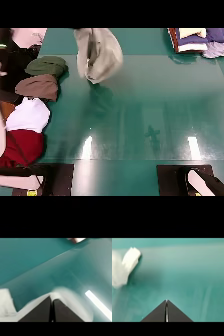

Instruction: Fold the shirts.

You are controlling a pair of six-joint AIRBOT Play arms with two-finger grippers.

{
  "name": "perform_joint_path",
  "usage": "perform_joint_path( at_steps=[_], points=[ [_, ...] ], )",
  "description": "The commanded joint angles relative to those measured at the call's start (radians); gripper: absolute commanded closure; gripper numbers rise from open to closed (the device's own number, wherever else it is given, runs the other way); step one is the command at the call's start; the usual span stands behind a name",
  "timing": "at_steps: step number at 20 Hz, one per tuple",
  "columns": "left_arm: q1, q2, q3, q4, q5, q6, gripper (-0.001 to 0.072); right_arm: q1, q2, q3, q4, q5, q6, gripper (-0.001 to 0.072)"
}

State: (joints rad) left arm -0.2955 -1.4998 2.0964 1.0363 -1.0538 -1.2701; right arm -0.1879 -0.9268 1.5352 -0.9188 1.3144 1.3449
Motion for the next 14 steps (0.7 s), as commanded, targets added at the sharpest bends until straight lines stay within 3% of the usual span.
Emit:
perform_joint_path(
  at_steps=[1, 4, 6, 9, 12, 14],
  points=[
    [-0.106, 0.177, 0.032, -0.031, -0.084, 0.074, 0.0685, -0.002, 0.008, 0.137, -0.001, 0.009, 0.0, 0.0693],
    [-0.135, 0.264, 0.008, 0.007, -0.119, 0.074, 0.0684, -0.002, 0.003, 0.185, -0.001, 0.028, 0.0, 0.0694],
    [-0.133, 0.319, -0.079, 0.149, -0.189, 0.062, 0.0684, -0.002, -0.004, 0.185, 0.001, 0.079, 0.0, 0.0693],
    [-0.133, 0.333, -0.241, 0.404, -0.317, -0.028, 0.0684, 0.027, -0.059, 0.183, 0.002, 0.195, 0.0, 0.0693],
    [-0.117, 0.333, -0.42, 0.585, -0.295, -0.07, 0.0684, 0.09, -0.156, 0.183, 0.002, 0.3, 0.0, 0.0693],
    [-0.056, 0.333, -0.512, 0.584, -0.29, -0.09, 0.0684, 0.159, -0.237, 0.169, 0.002, 0.314, 0.0, 0.0691]
  ],
)
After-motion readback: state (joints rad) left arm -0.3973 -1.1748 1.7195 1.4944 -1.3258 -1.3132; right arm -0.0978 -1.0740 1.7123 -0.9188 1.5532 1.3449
